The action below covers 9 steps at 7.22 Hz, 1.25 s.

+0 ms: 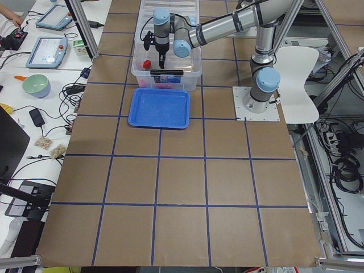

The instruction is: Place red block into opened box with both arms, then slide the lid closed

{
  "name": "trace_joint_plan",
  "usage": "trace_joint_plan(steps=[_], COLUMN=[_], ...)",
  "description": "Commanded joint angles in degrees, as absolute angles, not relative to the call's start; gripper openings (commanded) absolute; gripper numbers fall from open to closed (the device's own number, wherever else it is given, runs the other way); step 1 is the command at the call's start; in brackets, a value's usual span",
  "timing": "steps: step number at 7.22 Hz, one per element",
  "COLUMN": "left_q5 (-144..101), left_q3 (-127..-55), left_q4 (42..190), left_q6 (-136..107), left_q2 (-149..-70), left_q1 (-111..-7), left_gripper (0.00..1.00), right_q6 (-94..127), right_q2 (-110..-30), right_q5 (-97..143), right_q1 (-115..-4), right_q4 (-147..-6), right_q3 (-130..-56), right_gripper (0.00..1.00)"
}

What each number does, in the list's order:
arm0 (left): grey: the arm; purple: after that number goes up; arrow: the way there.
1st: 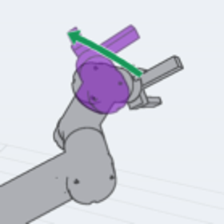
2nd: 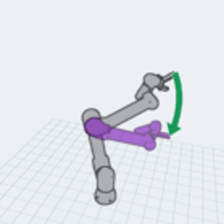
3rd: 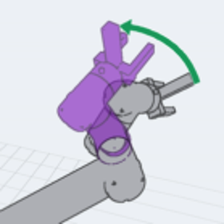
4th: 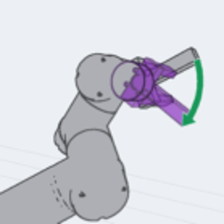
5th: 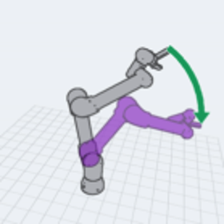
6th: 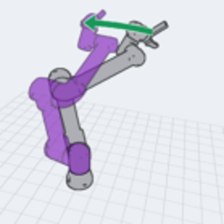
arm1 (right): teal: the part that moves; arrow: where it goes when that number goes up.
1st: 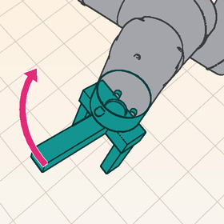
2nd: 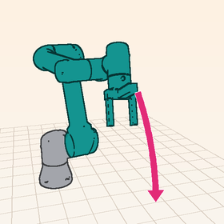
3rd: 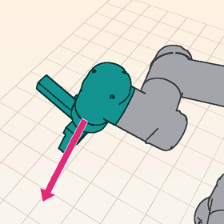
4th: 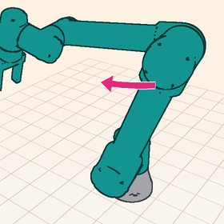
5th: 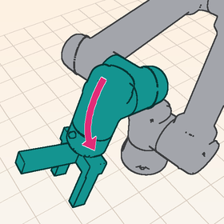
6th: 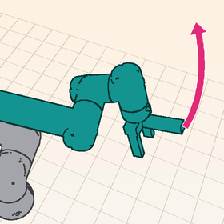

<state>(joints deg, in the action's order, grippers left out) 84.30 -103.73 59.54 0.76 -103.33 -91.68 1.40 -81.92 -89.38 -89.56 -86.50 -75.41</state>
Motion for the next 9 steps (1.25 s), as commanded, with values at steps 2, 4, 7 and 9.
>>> trace_joint_plan(steps=[2, 4, 7, 9], left_q5=[84.6, 88.1, 91.7, 91.1], left_q3=[-91.7, -82.5, -80.1, -80.8], left_q4=[73.7, 85.3, 94.5, 94.1], left_q6=[0.4, 0.7, 1.0, 1.1], left_q2=[-101.1, -100.6, -97.1, -95.6], left_q1=[-91.5, -91.6, -90.1, -87.5], left_gripper=[1.00, 1.00, 1.00, 1.00], right_q6=[1.4, 1.4, 1.4, 1.3], right_q2=[-81.9, -81.9, -81.9, -81.8], right_q5=[-89.3, -89.4, -89.4, -89.3], right_q1=[-89.6, -89.6, -89.6, -89.6], right_q4=[-86.6, -86.7, -86.7, -86.7], right_q3=[-75.4, -75.4, -75.4, -75.4], right_gripper=[1.00, 1.00, 1.00, 1.00])
